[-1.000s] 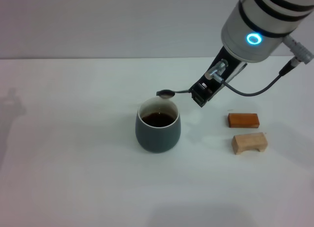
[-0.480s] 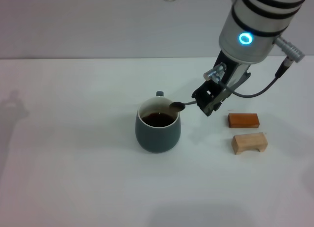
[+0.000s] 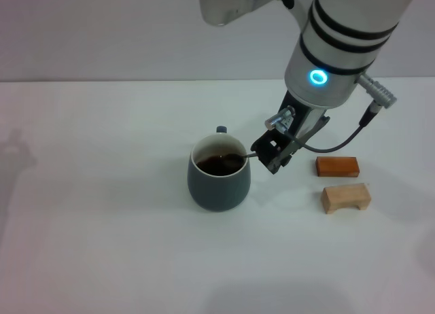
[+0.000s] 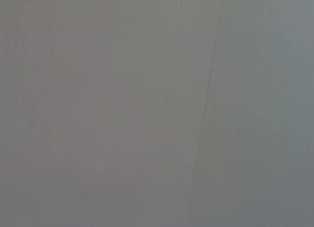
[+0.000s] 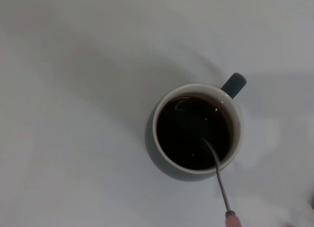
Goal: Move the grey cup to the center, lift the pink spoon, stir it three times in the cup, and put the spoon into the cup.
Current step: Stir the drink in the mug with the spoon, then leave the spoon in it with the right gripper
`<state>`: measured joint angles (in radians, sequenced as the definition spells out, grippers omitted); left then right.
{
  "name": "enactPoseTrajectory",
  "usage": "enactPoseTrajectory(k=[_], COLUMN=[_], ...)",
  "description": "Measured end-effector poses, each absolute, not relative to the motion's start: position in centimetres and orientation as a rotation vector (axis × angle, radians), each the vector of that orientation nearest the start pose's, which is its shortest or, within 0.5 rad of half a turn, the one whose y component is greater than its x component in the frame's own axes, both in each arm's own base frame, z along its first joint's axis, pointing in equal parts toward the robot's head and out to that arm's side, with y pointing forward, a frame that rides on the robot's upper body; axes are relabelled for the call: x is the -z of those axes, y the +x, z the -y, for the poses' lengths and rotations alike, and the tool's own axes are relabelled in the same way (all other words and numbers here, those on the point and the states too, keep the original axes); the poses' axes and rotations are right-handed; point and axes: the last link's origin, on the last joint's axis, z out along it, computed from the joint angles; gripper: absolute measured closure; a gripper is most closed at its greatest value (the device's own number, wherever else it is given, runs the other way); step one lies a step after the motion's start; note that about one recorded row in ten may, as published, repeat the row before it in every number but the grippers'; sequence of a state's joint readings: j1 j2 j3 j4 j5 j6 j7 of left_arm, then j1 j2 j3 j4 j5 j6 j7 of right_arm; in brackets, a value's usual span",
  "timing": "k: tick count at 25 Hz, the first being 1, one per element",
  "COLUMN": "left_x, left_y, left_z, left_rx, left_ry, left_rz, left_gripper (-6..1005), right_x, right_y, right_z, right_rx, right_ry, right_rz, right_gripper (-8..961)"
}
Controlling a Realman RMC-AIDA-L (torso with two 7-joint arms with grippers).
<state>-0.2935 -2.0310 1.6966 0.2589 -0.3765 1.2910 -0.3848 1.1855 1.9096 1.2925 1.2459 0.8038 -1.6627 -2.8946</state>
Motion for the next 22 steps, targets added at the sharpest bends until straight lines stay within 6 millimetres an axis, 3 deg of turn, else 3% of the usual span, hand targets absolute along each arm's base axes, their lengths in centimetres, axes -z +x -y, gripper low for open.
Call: enactPoseTrajectory(k=[14, 22], left_x=[-5.4, -5.3], left_y=[-35.6, -35.3], left_z=[-29.8, -29.9], left_rx=[0.941, 0.952], left_ry=[-1.306, -1.3], left_rz=[0.574, 0.573], left_gripper=[990, 990], right_x=[4.9, 5.6], right_y=[3.4, 2.5], right_z=[-38.0, -37.5], right_rx=[0.721, 0.726], right_ry=[-2.367, -2.394], right_rz=[-0.968, -0.938], right_gripper=[833, 833])
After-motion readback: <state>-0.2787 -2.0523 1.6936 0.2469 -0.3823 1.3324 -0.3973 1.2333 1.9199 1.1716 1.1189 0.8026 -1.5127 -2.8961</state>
